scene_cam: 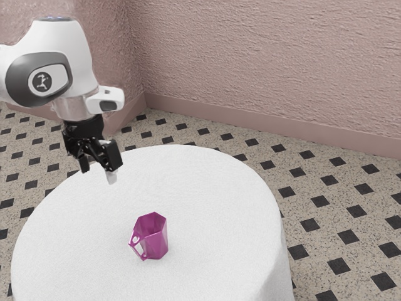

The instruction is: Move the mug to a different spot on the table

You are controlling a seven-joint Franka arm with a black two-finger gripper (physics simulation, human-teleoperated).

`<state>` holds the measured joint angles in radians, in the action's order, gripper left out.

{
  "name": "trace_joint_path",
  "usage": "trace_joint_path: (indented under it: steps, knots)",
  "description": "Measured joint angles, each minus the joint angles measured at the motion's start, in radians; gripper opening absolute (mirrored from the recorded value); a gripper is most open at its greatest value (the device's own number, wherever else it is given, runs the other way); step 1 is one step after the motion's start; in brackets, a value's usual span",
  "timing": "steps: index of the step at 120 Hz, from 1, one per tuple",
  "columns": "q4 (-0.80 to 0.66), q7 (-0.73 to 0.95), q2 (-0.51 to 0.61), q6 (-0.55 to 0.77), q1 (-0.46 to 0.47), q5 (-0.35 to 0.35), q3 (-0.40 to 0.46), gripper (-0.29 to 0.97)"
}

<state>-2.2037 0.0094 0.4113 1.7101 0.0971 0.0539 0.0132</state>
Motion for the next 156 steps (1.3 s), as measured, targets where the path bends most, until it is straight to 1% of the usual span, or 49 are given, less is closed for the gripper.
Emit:
trace_joint_path:
  steps: [21,35,45,58,74,94,126,156]
  knots:
    - [-0.168,-0.021,0.009,0.165,0.000,0.023,0.013,0.68]
    - [-0.267,-0.032,0.008,0.271,0.000,0.026,0.040,0.68]
    - [-0.313,-0.037,0.004,0.336,0.000,0.020,0.060,0.68]
    - [-0.372,-0.041,-0.017,0.433,0.000,-0.009,0.069,0.68]
    - [-0.389,-0.042,-0.071,0.532,0.000,-0.025,0.071,0.68]
    - [-0.396,-0.042,-0.123,0.619,0.000,-0.030,0.071,0.68]
    - [-0.474,-0.044,-0.132,0.732,0.000,-0.031,0.071,0.68]
    - [-0.493,-0.049,-0.152,0.821,0.001,-0.031,0.071,0.68]
